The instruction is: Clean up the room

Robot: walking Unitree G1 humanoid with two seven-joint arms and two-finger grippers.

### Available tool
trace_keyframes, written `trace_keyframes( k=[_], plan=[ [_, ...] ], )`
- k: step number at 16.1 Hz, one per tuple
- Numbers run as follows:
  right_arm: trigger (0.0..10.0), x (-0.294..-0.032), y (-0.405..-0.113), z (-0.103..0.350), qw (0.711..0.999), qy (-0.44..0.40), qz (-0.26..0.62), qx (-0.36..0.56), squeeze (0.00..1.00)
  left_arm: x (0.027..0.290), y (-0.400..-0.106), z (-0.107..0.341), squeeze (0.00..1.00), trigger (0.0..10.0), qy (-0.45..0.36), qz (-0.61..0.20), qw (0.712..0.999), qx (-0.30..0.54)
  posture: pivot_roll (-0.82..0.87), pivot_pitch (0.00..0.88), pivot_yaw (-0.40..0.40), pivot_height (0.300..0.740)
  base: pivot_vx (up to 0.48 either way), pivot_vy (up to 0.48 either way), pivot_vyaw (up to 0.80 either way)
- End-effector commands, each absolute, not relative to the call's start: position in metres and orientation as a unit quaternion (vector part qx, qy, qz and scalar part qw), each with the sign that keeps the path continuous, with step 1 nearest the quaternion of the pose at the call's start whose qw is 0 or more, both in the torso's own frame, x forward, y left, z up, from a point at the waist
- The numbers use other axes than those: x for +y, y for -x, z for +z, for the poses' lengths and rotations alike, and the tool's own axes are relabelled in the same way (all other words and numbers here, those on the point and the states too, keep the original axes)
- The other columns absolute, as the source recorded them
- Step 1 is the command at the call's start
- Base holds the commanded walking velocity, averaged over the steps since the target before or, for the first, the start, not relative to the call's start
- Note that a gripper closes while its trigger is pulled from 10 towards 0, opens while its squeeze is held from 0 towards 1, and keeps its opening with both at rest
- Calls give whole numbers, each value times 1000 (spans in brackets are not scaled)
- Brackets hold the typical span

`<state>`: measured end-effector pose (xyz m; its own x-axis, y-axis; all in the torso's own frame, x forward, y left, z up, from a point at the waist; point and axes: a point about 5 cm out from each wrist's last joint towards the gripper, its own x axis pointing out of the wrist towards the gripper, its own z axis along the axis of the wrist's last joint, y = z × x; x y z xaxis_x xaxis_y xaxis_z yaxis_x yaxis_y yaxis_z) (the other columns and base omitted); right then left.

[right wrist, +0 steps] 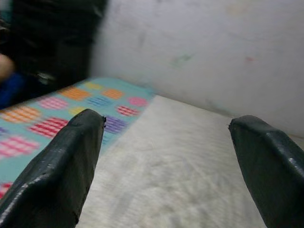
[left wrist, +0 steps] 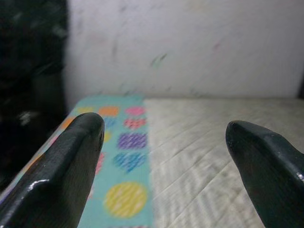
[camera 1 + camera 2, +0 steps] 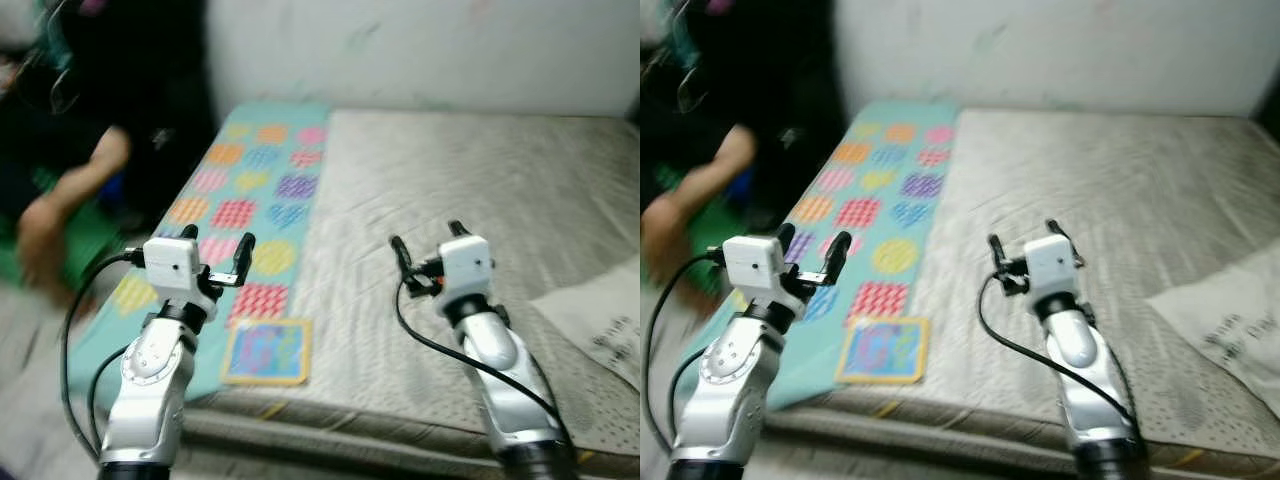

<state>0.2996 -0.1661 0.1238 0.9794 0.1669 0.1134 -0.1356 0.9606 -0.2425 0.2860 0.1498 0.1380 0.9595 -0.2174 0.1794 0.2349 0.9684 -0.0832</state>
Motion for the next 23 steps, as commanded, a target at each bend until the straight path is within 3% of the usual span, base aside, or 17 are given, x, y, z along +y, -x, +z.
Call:
trace_keyframes(
  k=[1,4,14,23],
  plan=[
    [10000,-167,-302,127,988,114,74,-71,0,147,-285,139,0,10000,44,-127,987,-88,-102,0,45,740,300,0,0],
    [10000,-168,-302,127,988,113,73,-70,0,147,-284,139,0,10000,40,-126,988,-85,-101,0,46,740,301,0,0],
    [10000,-167,-304,127,988,119,74,-70,0,151,-291,135,0,10000,21,-85,994,-61,-91,0,47,740,0,0,-103],
    [10000,-155,-307,132,986,121,79,-80,0,150,-291,139,0,10000,22,-84,994,-67,-65,0,39,740,0,-300,0]
  ],
)
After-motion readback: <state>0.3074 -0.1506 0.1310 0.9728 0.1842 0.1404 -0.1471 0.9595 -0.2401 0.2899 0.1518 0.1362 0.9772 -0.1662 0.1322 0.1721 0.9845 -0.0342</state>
